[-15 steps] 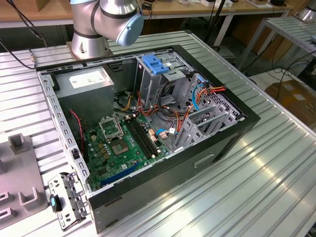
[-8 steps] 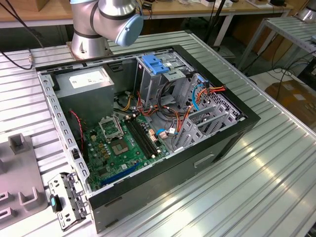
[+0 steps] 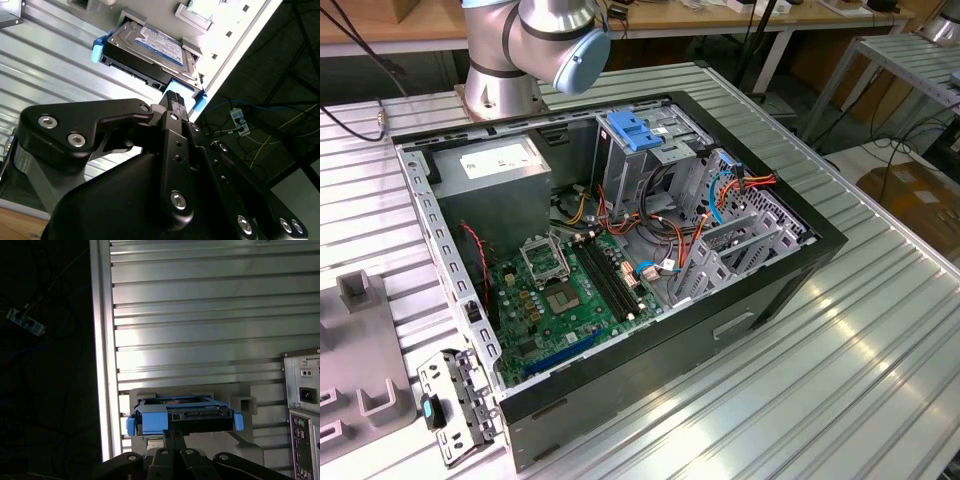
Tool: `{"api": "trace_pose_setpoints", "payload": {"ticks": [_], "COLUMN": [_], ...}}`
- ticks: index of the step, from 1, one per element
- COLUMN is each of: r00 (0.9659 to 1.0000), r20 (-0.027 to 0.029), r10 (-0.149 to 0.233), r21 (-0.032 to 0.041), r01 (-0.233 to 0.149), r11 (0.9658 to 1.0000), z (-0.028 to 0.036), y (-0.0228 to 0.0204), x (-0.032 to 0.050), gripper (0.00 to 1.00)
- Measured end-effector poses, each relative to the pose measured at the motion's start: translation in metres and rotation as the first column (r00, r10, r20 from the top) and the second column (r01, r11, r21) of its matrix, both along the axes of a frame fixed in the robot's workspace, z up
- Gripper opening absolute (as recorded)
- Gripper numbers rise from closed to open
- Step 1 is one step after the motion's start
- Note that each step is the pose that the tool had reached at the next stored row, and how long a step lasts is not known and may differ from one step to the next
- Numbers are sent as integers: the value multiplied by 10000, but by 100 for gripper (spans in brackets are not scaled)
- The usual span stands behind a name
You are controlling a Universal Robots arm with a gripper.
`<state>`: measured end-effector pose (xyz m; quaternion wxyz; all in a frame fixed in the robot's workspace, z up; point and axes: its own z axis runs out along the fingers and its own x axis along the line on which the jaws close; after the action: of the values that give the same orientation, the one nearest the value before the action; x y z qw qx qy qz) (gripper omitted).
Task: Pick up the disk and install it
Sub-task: 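Pick up the disk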
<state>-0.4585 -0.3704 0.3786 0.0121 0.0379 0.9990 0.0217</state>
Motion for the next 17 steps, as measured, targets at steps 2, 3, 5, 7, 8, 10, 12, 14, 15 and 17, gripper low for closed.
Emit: {"api": "trace_pose_setpoints", "payload": {"ticks": [2,3,5,7,8,10,12,14,15,17], "r00": [10000,10000,10000,9998,9995,9973,9926,9870,9833,9739], "r20": [0,0,0,-1,-1,1,0,1,1,0], "r10": [0,0,6,183,318,737,1216,1609,1819,2271], "r21": [0,0,0,0,0,1,0,0,0,0], "r01": [0,0,-6,-183,-318,-737,-1216,-1609,-1819,-2271], "r11": [10000,10000,10000,9998,9995,9973,9926,9870,9833,9739], "z": [0,0,0,0,0,-1,-1,-2,-2,-3], "y": [0,0,0,0,1,0,0,0,0,0], "x": [0,0,0,-1,-1,-1,-1,-1,-1,-1], "gripper": [11,11,11,11,11,11,11,11,11,11]}}
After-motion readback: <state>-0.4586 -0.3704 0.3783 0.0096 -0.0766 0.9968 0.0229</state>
